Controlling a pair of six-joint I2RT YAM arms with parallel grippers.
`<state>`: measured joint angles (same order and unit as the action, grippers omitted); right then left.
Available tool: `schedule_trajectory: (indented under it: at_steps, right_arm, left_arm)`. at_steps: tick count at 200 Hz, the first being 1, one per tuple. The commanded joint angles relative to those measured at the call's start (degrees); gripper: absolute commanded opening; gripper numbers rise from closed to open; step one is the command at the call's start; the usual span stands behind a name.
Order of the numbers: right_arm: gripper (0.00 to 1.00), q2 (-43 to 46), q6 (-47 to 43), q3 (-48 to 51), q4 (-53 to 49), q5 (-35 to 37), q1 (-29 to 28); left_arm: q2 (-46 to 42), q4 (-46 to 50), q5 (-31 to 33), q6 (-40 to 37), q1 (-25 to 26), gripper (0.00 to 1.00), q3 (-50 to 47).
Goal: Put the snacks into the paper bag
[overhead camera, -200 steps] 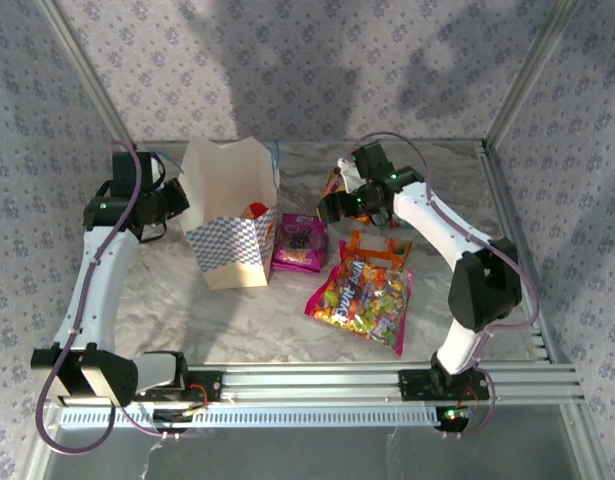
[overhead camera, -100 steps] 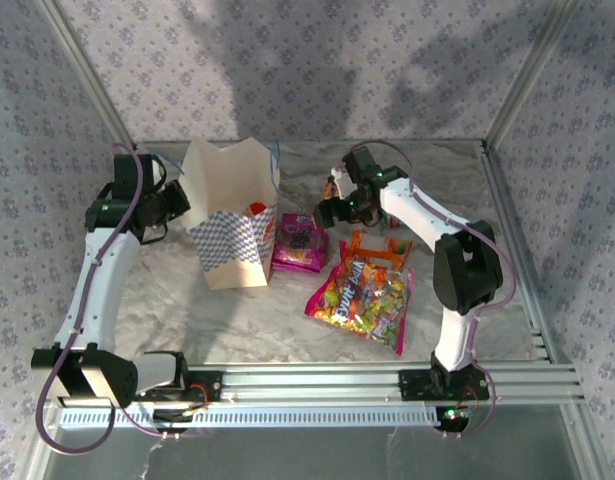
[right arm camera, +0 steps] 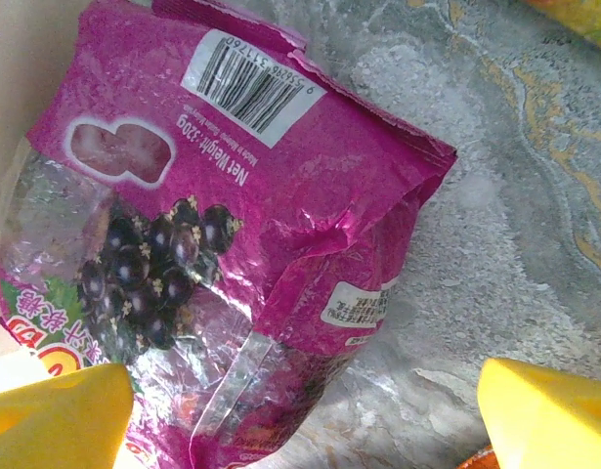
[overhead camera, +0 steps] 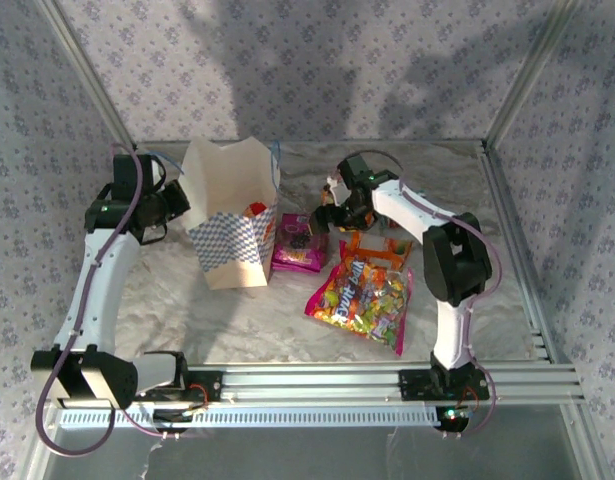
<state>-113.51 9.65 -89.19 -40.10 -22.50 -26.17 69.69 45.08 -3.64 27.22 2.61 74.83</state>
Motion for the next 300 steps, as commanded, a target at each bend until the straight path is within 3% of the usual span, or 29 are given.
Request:
schedule_trajectory:
  at_steps: [1, 105, 170, 249, 300]
  right_arm:
    - [0.96, -0.69, -0.73, 0.42, -0.4, -3.6, -0.62]
    - [0.98, -4.74, -1.92, -0.81, -3.65, -5.6, -1.43]
    - [0.99, -6.06, -0.25, 0.38, -0.17, -11.3, -2.44]
    - [1.0, -7.31, 0.55, -0.54, -1.71, -8.36, -2.99]
    - [1.0, -8.72, 2.12, -0.65, -0.51, -10.46, -4.32]
  left_arm:
    - [-1.21, 1.94, 1.62, -1.21, -0.35, 0.08, 0.15]
    - [-1.01, 2.33, 1.5, -1.21, -0.35, 0.1, 0.21]
    - [-0.41, 1.98, 0.83, -1.03, -0.42, 0.1, 0.24]
    - [-0.72, 1.83, 0.39, -0.94, -0.36, 0.11, 0.32]
    - [-0.72, 1.49, -0.05, -0.86, -0.39, 0.11, -0.03]
